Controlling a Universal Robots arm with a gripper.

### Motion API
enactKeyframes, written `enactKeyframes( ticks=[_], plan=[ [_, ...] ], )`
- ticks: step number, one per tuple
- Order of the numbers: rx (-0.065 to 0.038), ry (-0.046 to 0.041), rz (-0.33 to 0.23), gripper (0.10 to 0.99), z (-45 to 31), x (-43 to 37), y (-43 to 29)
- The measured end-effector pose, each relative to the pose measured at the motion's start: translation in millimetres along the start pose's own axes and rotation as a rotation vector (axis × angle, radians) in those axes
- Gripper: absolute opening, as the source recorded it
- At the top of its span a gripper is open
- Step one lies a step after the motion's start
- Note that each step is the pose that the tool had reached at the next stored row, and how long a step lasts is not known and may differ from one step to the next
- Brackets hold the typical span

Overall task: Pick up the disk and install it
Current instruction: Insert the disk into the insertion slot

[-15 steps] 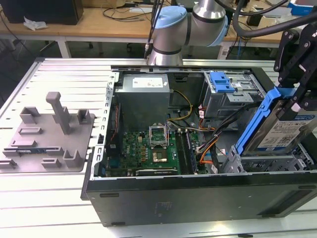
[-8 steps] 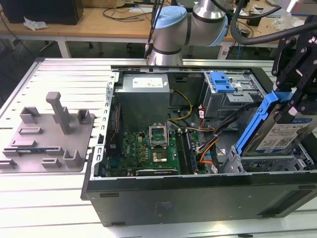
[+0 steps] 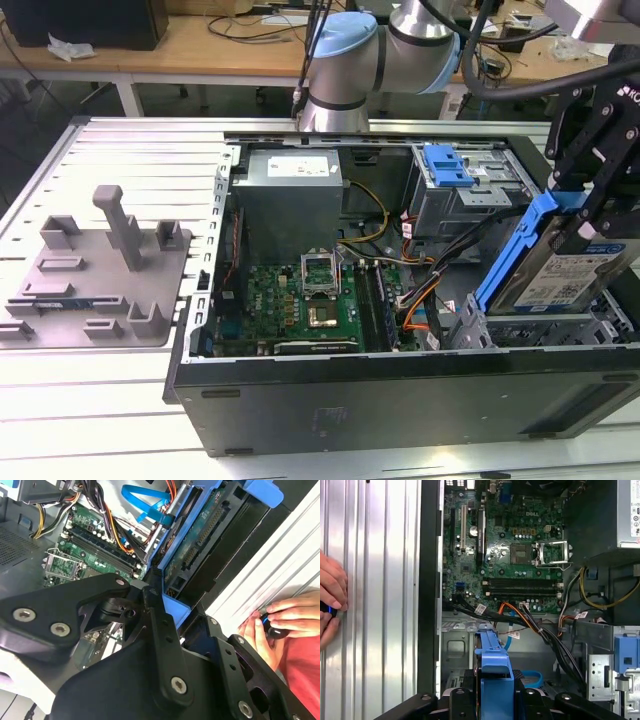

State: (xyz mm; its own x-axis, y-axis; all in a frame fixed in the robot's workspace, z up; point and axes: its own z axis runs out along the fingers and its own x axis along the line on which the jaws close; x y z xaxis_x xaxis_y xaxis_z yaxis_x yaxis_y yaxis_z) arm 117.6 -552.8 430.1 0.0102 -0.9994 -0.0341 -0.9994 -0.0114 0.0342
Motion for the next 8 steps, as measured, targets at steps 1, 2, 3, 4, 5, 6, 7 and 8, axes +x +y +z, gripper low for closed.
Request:
enactKeyframes(
  ticks=[1,2,3,4,5,6,7,8],
  plan=[
    [0.000,0.0000,0.000,0.369,0.7,0.0,0.0],
    [0.000,0.0001,0.000,0.369,1.5,0.0,0.0],
    [0.000,0.0001,0.000,0.369,2.5,0.1,-0.1],
    [0.000,0.0000,0.000,0.369,3.2,0.1,-0.1],
    [0.000,0.0000,0.000,0.369,4.7,0.1,-0.2],
    [0.000,0.0000,0.000,0.369,5.8,0.2,-0.2],
    [0.000,0.0000,0.000,0.369,7.0,0.2,-0.2],
    [0.000,-0.0001,0.000,0.369,7.8,0.3,-0.3]
  ],
)
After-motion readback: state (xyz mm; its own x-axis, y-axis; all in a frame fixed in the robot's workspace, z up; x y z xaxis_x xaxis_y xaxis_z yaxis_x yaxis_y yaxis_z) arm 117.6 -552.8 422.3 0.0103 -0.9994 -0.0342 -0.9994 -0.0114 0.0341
